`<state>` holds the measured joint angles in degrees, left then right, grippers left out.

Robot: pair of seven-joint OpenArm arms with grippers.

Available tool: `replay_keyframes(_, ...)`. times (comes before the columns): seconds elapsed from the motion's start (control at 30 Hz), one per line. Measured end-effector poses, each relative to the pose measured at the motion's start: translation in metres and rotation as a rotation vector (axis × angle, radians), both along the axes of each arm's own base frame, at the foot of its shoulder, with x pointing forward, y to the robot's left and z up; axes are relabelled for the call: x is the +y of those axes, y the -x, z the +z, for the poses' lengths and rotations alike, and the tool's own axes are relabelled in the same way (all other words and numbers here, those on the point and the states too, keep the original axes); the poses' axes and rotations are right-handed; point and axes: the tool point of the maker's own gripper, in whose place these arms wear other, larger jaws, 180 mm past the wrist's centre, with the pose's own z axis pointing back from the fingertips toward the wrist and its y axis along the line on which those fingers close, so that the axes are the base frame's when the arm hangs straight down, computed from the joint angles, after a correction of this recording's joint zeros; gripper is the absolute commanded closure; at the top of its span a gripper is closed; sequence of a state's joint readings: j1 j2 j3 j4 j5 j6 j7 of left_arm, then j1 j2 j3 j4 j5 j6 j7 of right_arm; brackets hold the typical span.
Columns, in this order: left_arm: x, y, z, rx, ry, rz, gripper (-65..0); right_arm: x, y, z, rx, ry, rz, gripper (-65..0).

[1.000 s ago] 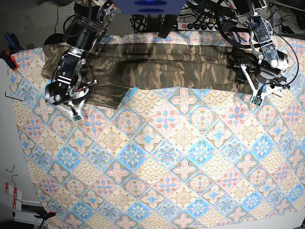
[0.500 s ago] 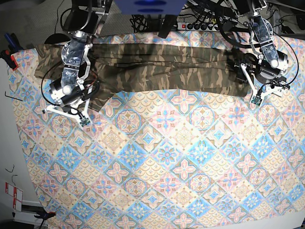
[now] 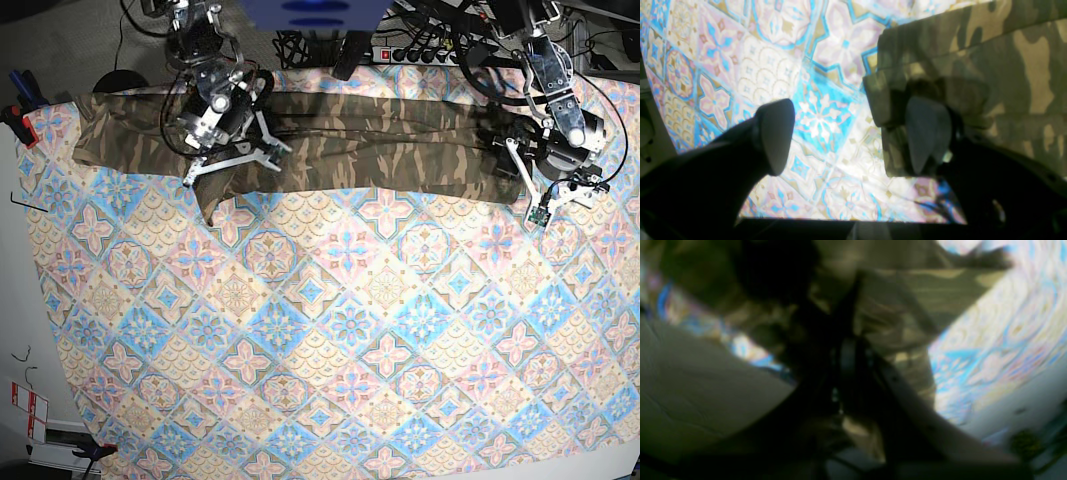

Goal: Fold the T-shirt properly

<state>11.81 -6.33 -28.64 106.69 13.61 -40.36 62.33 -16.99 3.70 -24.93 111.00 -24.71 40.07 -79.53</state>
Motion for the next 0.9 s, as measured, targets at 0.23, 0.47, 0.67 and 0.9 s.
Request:
replay_keyframes(0.23,0.0,0.011,-0.036,0.102,0.058,0.033,-52.1,0.018,-0.001,0.001,-0.005,-0.034,0.056,-1.5)
replay_keyframes(0.47,0.004,0.009,-0.033,0.095,0.052,0.026,-52.1,0.008,-0.014,0.005,-0.034,0.012,0.081,-1.5)
replay_keyframes(0.67,0.016,-0.003,-0.022,0.069,0.02,0.022,-52.1,0.009,-0.012,0.004,-0.018,-0.005,0.074,-1.5)
replay_keyframes(0.9,0.015,-0.008,-0.02,0.056,0.025,0.021,-52.1,0.034,-0.012,0.006,0.07,-0.337,0.002,-9.4)
